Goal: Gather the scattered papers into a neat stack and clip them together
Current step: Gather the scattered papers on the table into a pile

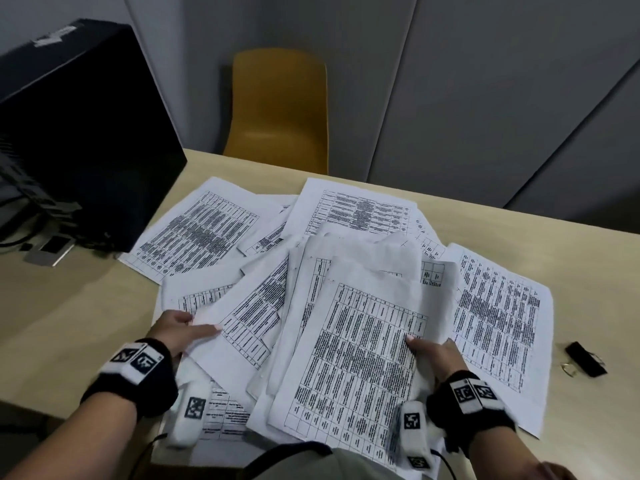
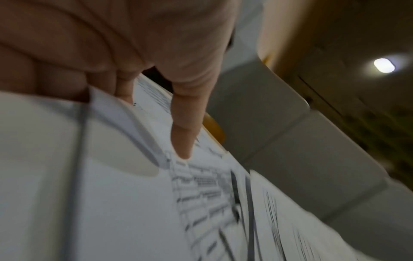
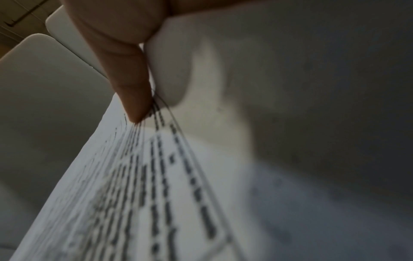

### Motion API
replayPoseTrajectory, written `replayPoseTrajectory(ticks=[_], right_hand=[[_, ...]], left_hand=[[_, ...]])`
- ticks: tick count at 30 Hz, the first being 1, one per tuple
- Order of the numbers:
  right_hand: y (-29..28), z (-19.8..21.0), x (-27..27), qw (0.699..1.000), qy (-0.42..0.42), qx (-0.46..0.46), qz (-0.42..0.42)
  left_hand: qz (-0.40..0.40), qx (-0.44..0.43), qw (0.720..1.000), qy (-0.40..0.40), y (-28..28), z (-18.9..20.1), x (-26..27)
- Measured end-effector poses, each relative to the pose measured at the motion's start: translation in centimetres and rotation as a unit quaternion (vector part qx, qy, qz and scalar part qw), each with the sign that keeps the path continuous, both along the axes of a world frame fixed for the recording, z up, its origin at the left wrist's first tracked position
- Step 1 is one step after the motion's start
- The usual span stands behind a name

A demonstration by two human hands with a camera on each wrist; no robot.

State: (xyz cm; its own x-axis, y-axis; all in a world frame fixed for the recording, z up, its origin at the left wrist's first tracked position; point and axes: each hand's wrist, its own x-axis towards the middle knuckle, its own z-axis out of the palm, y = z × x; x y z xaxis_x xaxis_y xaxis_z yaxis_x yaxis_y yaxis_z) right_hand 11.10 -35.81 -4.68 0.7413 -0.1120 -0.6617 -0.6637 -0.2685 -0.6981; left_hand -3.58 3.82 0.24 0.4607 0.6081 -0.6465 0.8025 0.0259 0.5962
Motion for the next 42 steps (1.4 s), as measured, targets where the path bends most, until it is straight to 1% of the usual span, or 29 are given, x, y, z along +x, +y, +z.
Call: replayPoseTrajectory(ticks=[1, 3, 5, 6, 7, 8, 9, 10, 11, 14, 16, 19, 20, 23, 25, 27, 30, 31, 32, 36, 39, 42], right_hand=[[0.0, 0.0, 0.1, 1.0, 0.003, -0.003, 0.004], [0.1, 0.3, 0.1, 1.0, -0.001, 0.0, 0.01], [0.3, 0.5, 0.0, 1.0, -0.005, -0.003, 0.01], [0.4, 0.9, -0.2, 1.0, -0.009, -0.004, 0.012], [0.4, 1.0, -0.3, 1.0, -0.01, -0.009, 0.015], [0.4, 1.0, -0.4, 1.0, -0.01, -0.011, 0.015], [0.4, 0.9, -0.4, 1.0, -0.01, -0.011, 0.012], [0.4, 1.0, -0.4, 1.0, -0.012, -0.009, 0.011], [0.5, 0.8, -0.4, 1.0, -0.012, -0.005, 0.008], [0.5, 0.8, -0.5, 1.0, -0.012, -0.01, 0.008], [0.5, 0.8, -0.5, 1.0, -0.013, -0.016, 0.007], [0.7, 1.2, -0.6, 1.0, -0.007, -0.017, 0.012], [0.7, 1.1, -0.5, 1.0, -0.004, -0.018, 0.015], [0.8, 1.4, -0.7, 0.999, -0.003, -0.026, 0.019], [0.8, 1.3, -0.6, 0.999, -0.011, -0.03, 0.021], [1.0, 1.7, -0.7, 0.999, -0.018, -0.029, 0.025], [1.3, 2.4, -1.0, 0.999, -0.033, -0.027, 0.029], [1.3, 2.6, -1.1, 0.999, -0.036, -0.028, 0.029], [1.4, 2.7, -1.1, 0.999, -0.038, -0.026, 0.03], [1.5, 2.7, -1.2, 0.999, -0.028, -0.016, 0.029], [1.7, 2.8, -1.4, 0.999, -0.027, -0.015, 0.021], [1.8, 3.0, -1.5, 0.999, -0.031, -0.018, 0.03]], left_hand=[[-0.029, 0.002, 1.0, 0.003, -0.3, -0.3, -0.3], [-0.038, 0.045, 0.998, -0.031, -1.0, -0.1, -0.5], [0.0, 0.109, 0.991, -0.077, -0.9, 0.4, 0.0], [0.021, 0.139, 0.986, -0.087, -0.5, 0.5, 0.3], [0.033, 0.163, 0.983, -0.075, -0.1, 0.6, 0.4], [0.037, 0.175, 0.983, -0.038, 0.3, 0.6, 0.3], [0.04, 0.17, 0.985, 0.008, 0.3, 0.7, 0.1], [0.045, 0.156, 0.986, 0.037, 0.3, 0.6, -0.1], [0.052, 0.142, 0.987, 0.044, 0.0, 0.8, -0.2], [0.074, 0.108, 0.991, -0.007, -0.7, 0.6, -0.3], [0.076, 0.103, 0.991, -0.024, -1.2, 0.6, -0.5], [0.036, 0.109, 0.992, -0.049, -1.4, 1.0, -0.8], [0.029, 0.121, 0.991, -0.05, -1.2, 0.9, -0.8], [0.04, 0.213, 0.974, -0.063, -0.8, 1.3, -1.0], [0.05, 0.236, 0.968, -0.069, -0.9, 1.5, -1.1], [0.021, 0.185, 0.981, -0.048, -1.2, 1.1, -1.2], [-0.012, 0.063, 0.997, -0.036, -2.0, 0.1, -1.4], [-0.017, 0.048, 0.998, -0.038, -2.2, 0.0, -1.4], [-0.03, 0.057, 0.997, -0.037, -2.1, 0.2, -1.4], [-0.093, 0.159, 0.982, -0.048, -0.3, 3.1, -1.2], [-0.14, 0.239, 0.958, -0.079, 0.9, 7.2, -1.5], [-0.175, 0.289, 0.934, -0.119, 1.3, 12.0, -2.0]])
